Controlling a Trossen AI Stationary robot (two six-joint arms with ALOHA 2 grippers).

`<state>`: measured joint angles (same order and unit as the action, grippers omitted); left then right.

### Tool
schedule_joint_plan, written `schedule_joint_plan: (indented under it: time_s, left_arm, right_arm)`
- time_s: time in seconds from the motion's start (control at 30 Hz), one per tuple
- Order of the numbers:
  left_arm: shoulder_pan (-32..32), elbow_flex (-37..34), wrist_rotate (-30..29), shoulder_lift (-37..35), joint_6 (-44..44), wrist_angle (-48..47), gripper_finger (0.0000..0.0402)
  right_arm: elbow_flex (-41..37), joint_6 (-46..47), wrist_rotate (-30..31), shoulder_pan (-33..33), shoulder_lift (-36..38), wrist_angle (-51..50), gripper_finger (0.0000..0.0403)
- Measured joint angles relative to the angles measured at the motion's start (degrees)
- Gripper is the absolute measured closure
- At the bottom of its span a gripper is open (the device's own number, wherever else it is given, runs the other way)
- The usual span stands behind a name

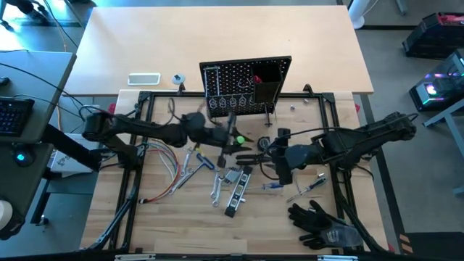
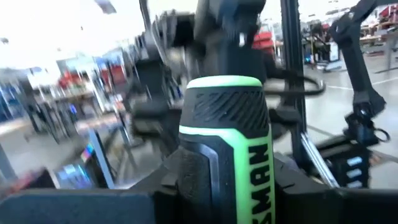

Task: Hang tools onto peg board
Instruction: Hang the green screwdriver on the peg board

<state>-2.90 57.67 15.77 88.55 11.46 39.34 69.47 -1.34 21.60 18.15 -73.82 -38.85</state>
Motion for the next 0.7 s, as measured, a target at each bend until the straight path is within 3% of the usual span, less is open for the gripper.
schedule_joint_plan:
  time_s: [0.33, 0.6, 0.7]
  left_arm:
    - [-0.09, 0.0, 0.02, -7.3, 5.41, -0.41, 0.0309]
    - [-0.09, -0.07, 0.07, -6.71, 5.78, -0.58, 0.0309]
    - [-0.09, -0.09, 0.09, -6.71, 6.3, 0.52, 0.0309]
  right_arm:
    - [-0.02, -10.21, -10.92, -0.37, 2.89, 7.11, 0.0151]
    - [-0.44, -14.35, -17.19, -3.27, 11.69, 5.11, 0.0151]
    - [-5.65, -15.6, -20.8, -5.07, 16.95, 9.77, 0.0151]
